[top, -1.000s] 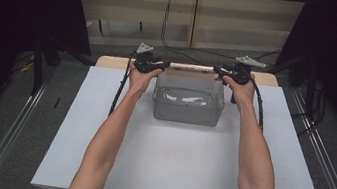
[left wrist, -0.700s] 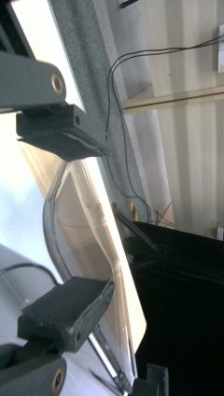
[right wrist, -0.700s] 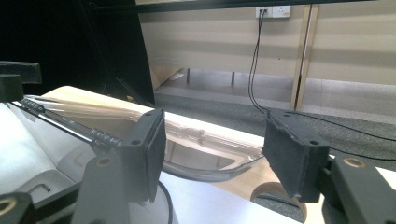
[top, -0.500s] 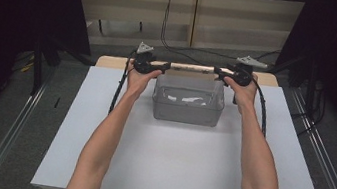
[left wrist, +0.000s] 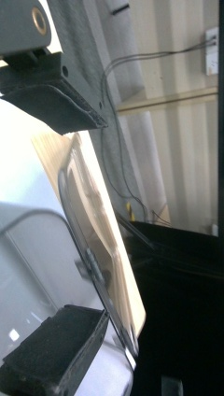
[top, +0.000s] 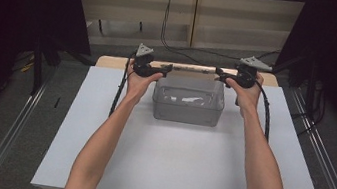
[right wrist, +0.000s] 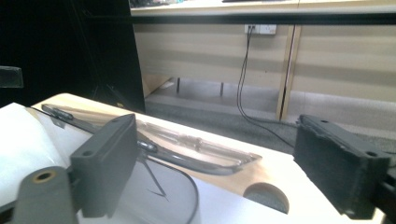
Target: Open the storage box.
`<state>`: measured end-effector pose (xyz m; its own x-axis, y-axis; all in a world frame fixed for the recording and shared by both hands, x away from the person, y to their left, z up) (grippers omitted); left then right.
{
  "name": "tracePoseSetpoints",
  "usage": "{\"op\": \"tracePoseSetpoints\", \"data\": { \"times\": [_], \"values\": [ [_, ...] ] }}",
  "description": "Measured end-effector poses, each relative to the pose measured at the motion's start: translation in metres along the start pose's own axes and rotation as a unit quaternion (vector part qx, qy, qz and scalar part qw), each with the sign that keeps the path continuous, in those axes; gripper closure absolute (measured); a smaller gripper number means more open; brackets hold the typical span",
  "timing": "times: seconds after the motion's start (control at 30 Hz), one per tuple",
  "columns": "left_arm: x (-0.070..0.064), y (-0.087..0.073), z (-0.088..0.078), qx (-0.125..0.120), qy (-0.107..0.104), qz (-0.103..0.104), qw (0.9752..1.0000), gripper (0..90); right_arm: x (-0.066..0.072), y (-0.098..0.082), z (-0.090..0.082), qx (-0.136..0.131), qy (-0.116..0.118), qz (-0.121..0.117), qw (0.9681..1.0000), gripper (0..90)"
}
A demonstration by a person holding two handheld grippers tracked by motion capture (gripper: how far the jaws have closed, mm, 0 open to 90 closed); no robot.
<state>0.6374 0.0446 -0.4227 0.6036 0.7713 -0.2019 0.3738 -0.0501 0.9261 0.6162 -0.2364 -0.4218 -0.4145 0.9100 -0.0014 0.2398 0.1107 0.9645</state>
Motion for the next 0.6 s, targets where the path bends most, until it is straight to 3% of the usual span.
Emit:
{"op": "tracePoseSetpoints", "data": {
  "times": [0.07, 0.17, 0.4, 0.6],
  "values": [
    [-0.003, 0.000, -0.003, -0.001, 0.000, 0.003, 1.0000, 6.3, 0.003, 0.003, -0.001, -0.005, 0.000, 0.001, 1.0000, 7.9],
    [-0.007, -0.003, -0.010, -0.012, -0.002, -0.015, 0.9998, 4.1, 0.007, 0.007, -0.006, -0.018, 0.004, 0.012, 0.9998, 5.4],
    [-0.011, -0.015, -0.029, -0.014, -0.010, -0.023, 0.9996, 2.9, 0.015, 0.006, -0.020, -0.015, -0.008, -0.011, 0.9998, 1.6],
    [-0.011, -0.014, -0.046, -0.022, 0.000, -0.009, 0.9997, 2.5, 0.026, 0.008, -0.032, -0.029, -0.019, -0.022, 0.9992, 0.0]
  ]
}}
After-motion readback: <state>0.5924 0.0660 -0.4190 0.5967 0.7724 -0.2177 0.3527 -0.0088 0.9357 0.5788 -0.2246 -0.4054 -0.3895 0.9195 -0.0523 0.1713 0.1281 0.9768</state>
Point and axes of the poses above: each handheld gripper's, and its own axes: z roughly forward along the jaws, y roughly out of its top, x roughly to its left, the point moved 7 cm from there along z, roughly forward along the jaws, and after that the axes turned 6 degrees about -z, right-handed, at the moved point
